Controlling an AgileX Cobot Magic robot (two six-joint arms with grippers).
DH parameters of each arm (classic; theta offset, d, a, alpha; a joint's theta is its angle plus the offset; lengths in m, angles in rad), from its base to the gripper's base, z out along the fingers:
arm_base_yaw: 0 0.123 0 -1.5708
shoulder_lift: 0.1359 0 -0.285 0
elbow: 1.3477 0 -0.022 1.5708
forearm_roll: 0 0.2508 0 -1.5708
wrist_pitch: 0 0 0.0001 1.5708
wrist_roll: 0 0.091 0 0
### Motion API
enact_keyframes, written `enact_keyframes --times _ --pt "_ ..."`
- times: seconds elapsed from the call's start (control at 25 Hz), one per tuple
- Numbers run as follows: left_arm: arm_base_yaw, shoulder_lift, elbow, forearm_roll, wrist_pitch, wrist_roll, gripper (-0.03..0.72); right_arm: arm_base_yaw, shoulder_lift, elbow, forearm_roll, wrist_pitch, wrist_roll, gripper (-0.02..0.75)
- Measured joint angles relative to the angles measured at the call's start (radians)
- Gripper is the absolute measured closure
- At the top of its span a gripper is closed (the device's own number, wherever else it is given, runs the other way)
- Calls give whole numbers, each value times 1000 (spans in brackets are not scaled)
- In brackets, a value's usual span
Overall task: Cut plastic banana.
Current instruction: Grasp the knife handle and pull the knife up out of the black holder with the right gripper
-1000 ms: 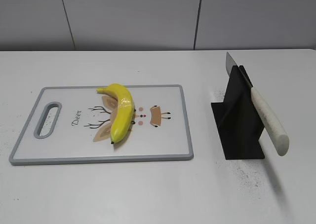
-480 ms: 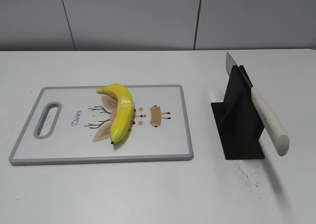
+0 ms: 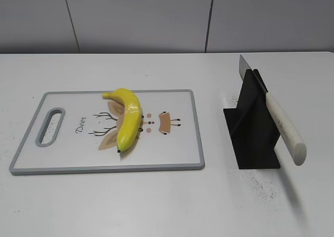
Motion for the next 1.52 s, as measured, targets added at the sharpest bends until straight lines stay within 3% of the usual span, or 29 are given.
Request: enact_keyframes --times 0.36,0.72,0.88,1.12,1.4,1.52 --pt "0 -8 0 0 0 0 135 0 41 -1 0 -2 0 160" --pt "0 -8 0 0 0 0 135 0 337 -70 2 -70 9 162" --pt "0 -8 0 0 0 0 135 6 475 -114 64 -86 39 162" --pt "0 -8 0 0 0 0 135 126 635 -208 106 -86 95 162" --pt "0 -8 0 0 0 0 135 335 888 -388 -54 -23 222 164" --pt "0 -5 0 0 0 0 135 354 1008 -458 -80 2 251 164"
